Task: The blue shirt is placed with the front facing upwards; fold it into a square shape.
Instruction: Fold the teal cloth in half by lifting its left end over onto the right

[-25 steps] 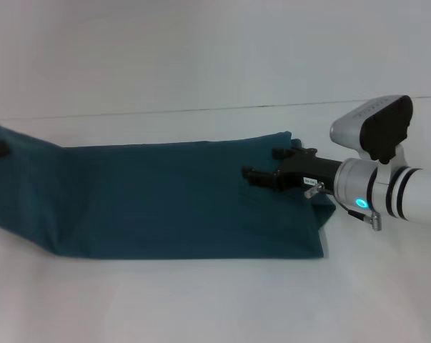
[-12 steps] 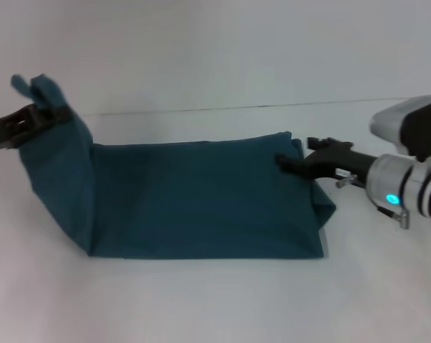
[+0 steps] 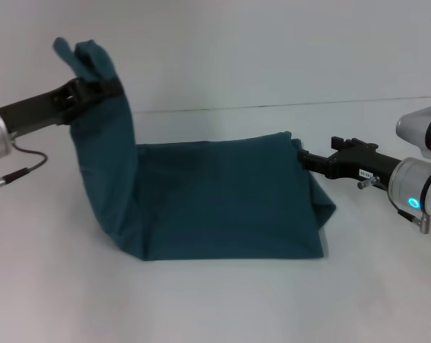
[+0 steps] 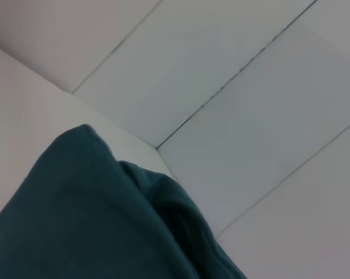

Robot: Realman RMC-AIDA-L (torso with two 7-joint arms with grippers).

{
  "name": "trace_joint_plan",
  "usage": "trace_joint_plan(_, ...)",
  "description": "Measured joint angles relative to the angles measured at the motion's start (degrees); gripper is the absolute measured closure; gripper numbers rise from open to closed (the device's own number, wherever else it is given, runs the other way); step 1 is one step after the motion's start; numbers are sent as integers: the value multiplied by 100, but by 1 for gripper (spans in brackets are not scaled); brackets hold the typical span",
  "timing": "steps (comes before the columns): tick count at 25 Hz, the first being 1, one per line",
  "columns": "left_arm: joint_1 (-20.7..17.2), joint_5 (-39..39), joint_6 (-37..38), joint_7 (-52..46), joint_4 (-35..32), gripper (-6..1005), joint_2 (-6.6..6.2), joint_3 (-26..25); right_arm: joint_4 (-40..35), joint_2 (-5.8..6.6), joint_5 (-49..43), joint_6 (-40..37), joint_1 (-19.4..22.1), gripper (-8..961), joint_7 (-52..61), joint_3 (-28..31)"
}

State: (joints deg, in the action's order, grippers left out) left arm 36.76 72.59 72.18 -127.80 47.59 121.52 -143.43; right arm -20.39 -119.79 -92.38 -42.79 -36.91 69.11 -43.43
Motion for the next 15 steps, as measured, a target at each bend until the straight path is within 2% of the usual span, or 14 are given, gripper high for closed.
trace_joint_plan(8,64,-11,-420,-25,-73,947,213,502,-13,0,0,-35,50,70,-6,19)
trace_joint_plan(15,284,2,-822,-20,-506,948,229,905,-18,-1,0,-46,62,71,-37,20)
